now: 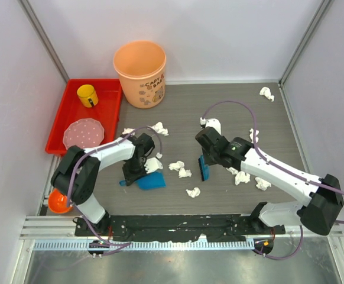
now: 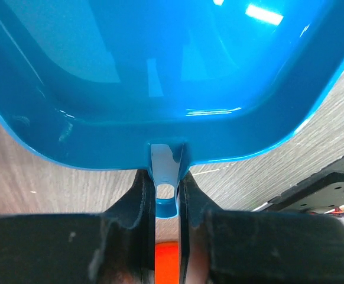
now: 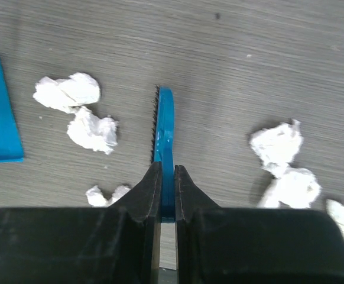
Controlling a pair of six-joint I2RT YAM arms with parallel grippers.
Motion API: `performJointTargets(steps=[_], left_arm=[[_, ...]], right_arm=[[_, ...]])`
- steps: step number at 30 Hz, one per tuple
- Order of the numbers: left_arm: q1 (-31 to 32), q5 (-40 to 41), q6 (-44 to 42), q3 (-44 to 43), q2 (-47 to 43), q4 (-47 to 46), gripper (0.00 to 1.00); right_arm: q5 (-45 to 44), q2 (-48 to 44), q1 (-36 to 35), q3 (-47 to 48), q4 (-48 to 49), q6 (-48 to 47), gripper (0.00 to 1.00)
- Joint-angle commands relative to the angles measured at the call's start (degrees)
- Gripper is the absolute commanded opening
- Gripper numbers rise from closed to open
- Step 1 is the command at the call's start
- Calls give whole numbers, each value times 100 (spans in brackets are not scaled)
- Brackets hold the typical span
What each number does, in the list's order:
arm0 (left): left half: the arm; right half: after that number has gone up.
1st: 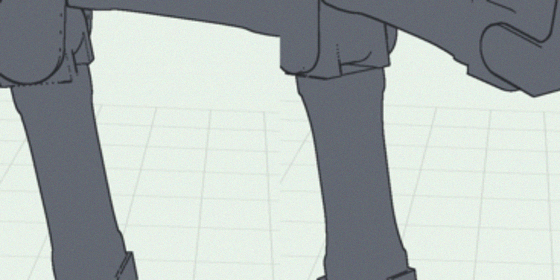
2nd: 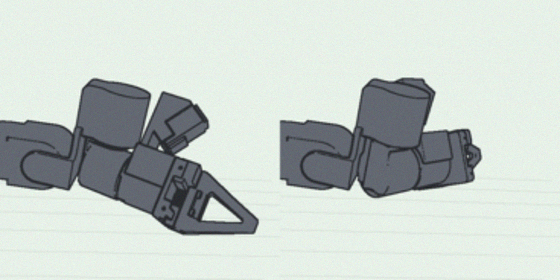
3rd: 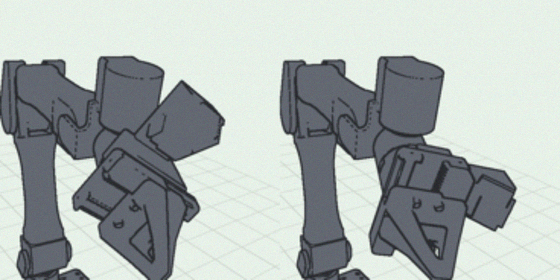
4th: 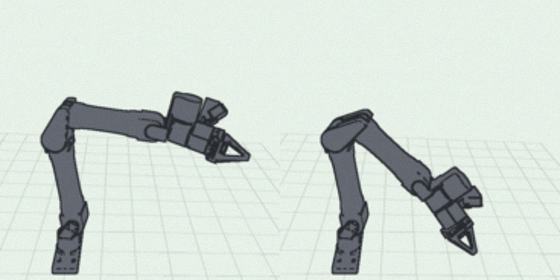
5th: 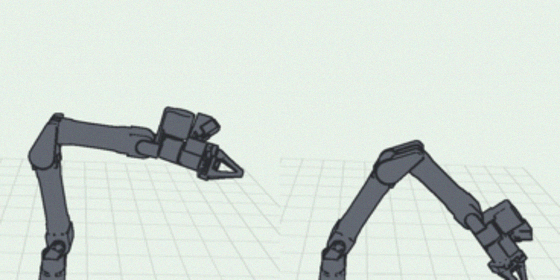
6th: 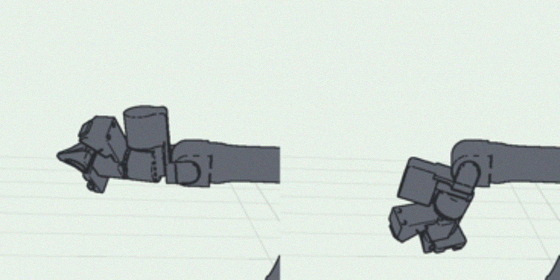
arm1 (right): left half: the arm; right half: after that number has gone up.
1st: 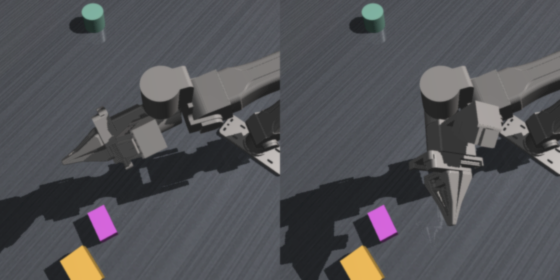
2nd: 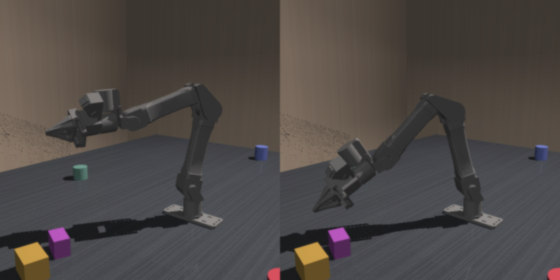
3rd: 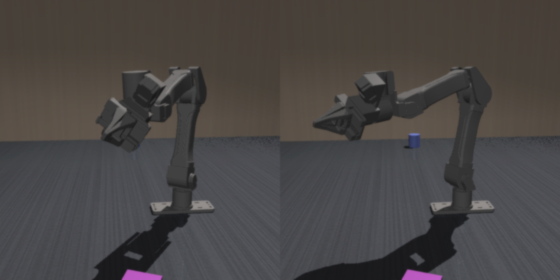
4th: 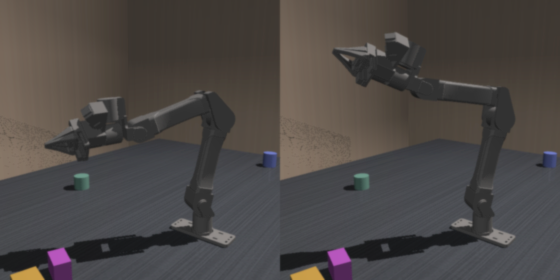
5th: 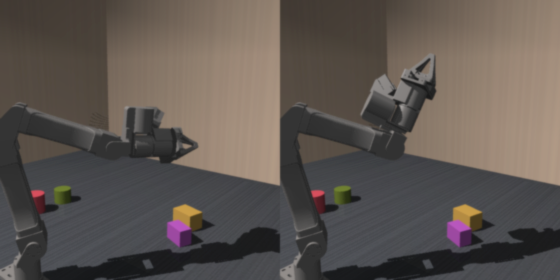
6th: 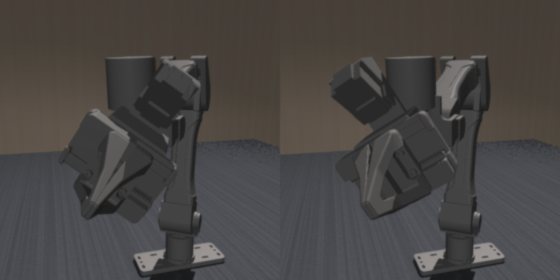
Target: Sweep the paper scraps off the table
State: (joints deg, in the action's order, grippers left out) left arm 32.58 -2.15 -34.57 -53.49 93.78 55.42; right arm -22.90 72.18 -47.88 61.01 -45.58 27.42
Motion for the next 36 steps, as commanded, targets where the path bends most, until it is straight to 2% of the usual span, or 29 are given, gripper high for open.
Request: performJointTargets(steps=[1,6,13,18,27,32,36], left_arm=[[152,339,161,-415,167,-31,0],[231,233,161,-662,351,-49,0],[231,-83,178,-741,510,-250,0],[179,-153,205,-750,501,-435,0],[-348,-584,345,-522,159,-839,0],[-357,-611,425,-214,-175,-1235,0],[-401,-558,477,-231,-281,-1183,0]], right_arm=[[601,173,-29,-168,1287,518,1],[1611,700,-37,-345,2683,852,1],[2060,1245,-336,156,3477,686,1],[2026,1264,-389,367,3390,546,1],[831,754,-372,719,2265,-210,1],[629,551,-135,789,2272,-789,1],[654,849,217,1113,2370,-1142,1]])
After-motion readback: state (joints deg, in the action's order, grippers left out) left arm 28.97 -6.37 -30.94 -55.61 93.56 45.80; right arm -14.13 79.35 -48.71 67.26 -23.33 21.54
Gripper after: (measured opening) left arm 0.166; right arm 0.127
